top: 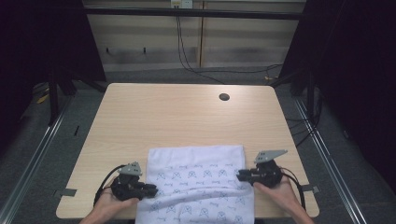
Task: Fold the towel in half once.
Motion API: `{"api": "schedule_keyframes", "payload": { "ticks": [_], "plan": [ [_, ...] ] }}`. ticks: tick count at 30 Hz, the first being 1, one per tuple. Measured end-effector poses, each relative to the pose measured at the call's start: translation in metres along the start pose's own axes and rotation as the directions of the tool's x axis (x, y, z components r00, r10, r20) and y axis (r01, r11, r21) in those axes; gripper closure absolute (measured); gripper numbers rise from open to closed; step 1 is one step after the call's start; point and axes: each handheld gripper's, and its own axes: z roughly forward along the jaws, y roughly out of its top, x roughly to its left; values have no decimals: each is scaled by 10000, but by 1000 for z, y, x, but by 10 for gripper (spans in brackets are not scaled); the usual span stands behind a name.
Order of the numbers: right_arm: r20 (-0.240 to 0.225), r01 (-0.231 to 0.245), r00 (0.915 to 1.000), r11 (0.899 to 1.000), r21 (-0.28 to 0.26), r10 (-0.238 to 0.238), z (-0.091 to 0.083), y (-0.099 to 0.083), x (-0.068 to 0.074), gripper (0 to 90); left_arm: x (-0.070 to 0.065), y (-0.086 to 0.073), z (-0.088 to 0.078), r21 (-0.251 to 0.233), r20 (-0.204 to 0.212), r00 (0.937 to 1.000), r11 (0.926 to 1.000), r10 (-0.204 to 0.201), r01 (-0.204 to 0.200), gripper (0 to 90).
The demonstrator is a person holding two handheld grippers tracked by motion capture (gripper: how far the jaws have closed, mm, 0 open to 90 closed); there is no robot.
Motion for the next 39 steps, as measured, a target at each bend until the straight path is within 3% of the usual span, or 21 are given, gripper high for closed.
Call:
{"api": "schedule_keyframes", "payload": {
  "ticks": [3, 6, 8, 10, 11, 12, 14, 17, 20, 22, 24, 27, 28, 30, 32, 34, 36, 38, 39],
  "plan": [
    [788, -294, 9964, 9990, -322, 318, 4, 16, -28, 661, 18, 12, -3, -490, -527, 9983, 9986, -230, 204, 747],
    [1514, -395, 9877, 9992, -25, 394, 25, 30, -58, 609, 40, 22, -2, -668, -852, 9961, 9976, -244, 187, 714],
    [1585, -414, 9865, 9991, 22, 405, 29, 32, -63, 602, 55, 27, -1, -925, -1079, 9918, 9940, -685, 586, 711],
    [1799, -606, 9819, 9982, 22, 592, 38, 34, -73, 586, 66, 31, 0, -1036, -1535, 9850, 9926, -787, 632, 692],
    [1797, -679, 9815, 9977, 24, 664, 40, 35, -76, 582, 71, 32, -1, -1307, -1636, 9816, 9884, -985, 774, 681],
    [1854, -685, 9803, 9977, -19, 676, 41, 35, -78, 575, 74, 33, -1, -1383, -1581, 9807, 9860, -1149, 932, 672],
    [1765, -645, 9823, 9979, 15, 632, 43, 35, -78, 565, 78, 36, 0, -1313, -1982, 9736, 9874, -1135, 884, 651],
    [1812, -471, 9824, 9989, 62, 452, 46, 31, -75, 535, 83, 38, 2, -1586, -2046, 9708, 9829, -1251, 933, 627],
    [1639, -317, 9860, 9995, 34, 307, 47, 31, -71, 506, 82, 35, 6, -1356, -2457, 9620, 9869, -1192, 877, 564],
    [1463, -104, 9892, 9999, 24, 99, 50, 31, -67, 518, 81, 36, 6, -1474, -2440, 9634, 9861, -1114, 767, 542],
    [1545, 34, 9880, 10000, 73, -45, 51, 32, -64, 578, 81, 37, 7, -1400, -2363, 9659, 9874, -1060, 741, 507],
    [1376, 129, 9904, 9999, 63, -137, 52, 32, -62, 782, 80, 37, 14, -1125, -2522, 9631, 9914, -934, 667, 477],
    [1308, 126, 9913, 9999, 95, -137, 52, 32, -61, 826, 79, 38, 15, -986, -2716, 9591, 9936, -801, 551, 474],
    [1288, 48, 9917, 9999, 121, -64, 52, 32, -58, 861, 79, 38, 17, -1001, -2672, 9606, 9936, -767, 515, 443],
    [1101, -271, 9936, 9995, 150, 253, 51, 32, -59, 867, 78, 38, 18, -1005, -2810, 9568, 9938, -744, 478, 426],
    [815, -561, 9951, 9984, -4, 560, 50, 29, -62, 869, 78, 39, 19, -1039, -2822, 9569, 9938, -683, 402, 408],
    [804, -634, 9948, 9980, 27, 630, 48, 28, -63, 868, 77, 39, 21, -1050, -2635, 9634, 9942, -495, 223, 427],
    [812, -661, 9945, 9978, 25, 657, 46, 27, -64, 868, 74, 40, 23, -888, -2673, 9635, 9960, -165, -76, 459],
    [842, -703, 9940, 9975, 27, 699, 45, 28, -64, 868, 72, 40, 24, -861, -2377, 9713, 9962, -80, -129, 495]
  ]
}}
